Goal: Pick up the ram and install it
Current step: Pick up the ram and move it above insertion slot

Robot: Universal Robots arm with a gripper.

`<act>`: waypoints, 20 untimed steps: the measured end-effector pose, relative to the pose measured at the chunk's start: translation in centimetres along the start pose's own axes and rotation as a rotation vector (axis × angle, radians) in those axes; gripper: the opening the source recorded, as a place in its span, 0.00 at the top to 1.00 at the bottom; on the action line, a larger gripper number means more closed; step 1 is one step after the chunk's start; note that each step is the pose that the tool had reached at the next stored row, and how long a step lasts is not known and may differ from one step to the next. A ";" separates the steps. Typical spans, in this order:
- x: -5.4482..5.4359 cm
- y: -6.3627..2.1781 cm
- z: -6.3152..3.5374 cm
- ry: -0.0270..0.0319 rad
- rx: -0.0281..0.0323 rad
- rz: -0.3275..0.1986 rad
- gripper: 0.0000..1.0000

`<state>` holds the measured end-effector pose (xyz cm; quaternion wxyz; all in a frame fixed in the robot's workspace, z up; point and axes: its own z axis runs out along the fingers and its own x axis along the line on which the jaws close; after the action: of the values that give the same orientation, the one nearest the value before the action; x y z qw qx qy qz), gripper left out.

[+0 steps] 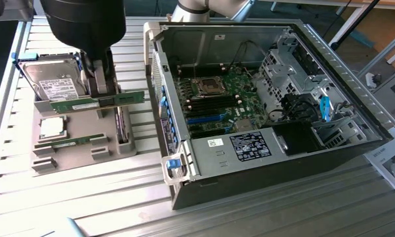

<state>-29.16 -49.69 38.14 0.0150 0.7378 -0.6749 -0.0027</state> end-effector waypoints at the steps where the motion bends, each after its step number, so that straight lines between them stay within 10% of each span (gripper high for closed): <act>1: 0.0 -0.18 0.00 0.0006 -0.0001 0.000 0.86; 11: 0.3 -3.72 -0.05 0.0126 -0.0013 0.009 0.86; 20: 0.8 -8.67 -0.13 0.0137 -0.0015 0.016 0.86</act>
<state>-20.45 -49.69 38.06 0.0202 0.7322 -0.6808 0.0019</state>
